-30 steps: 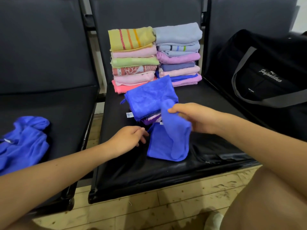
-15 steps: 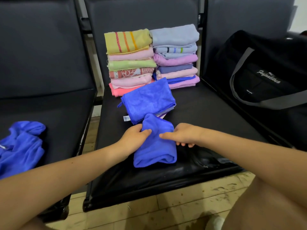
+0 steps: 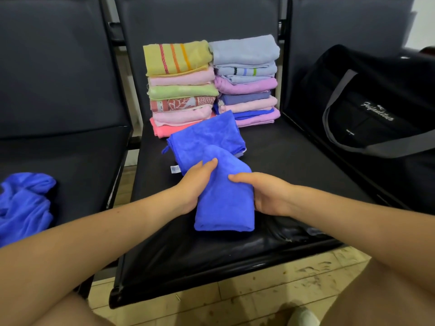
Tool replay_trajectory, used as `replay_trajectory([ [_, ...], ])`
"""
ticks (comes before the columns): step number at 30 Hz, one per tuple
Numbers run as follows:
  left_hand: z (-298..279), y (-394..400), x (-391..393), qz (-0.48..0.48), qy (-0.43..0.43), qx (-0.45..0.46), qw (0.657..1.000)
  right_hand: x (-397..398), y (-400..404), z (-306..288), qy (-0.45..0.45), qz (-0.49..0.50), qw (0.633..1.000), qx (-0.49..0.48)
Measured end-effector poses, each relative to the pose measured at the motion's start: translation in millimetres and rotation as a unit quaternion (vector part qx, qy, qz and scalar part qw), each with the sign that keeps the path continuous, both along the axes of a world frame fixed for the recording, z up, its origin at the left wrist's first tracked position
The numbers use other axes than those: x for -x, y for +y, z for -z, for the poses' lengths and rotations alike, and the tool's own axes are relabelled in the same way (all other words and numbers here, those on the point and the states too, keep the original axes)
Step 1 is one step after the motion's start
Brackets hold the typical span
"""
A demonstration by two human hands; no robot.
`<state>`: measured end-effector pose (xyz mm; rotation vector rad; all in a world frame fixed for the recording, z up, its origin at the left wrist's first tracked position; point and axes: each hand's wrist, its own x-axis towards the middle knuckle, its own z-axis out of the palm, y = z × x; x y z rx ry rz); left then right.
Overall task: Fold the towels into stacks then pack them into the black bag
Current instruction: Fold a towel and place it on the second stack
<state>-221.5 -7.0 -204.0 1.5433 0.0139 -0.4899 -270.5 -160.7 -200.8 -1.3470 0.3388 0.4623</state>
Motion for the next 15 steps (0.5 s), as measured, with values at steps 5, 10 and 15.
replay_trajectory([
  [5, -7, 0, 5, 0.008, -0.075, -0.069, 0.995, 10, 3, -20, -0.034, 0.000, 0.998, -0.050],
  [10, -7, 0, 5, 0.103, 0.082, -0.049, 0.990, 8, -2, -45, -0.064, 0.001, 0.996, -0.058],
  [15, -23, 6, 12, 0.092, 0.138, 0.159, 0.973, 9, -4, -67, -0.082, -0.058, 0.990, -0.094],
])
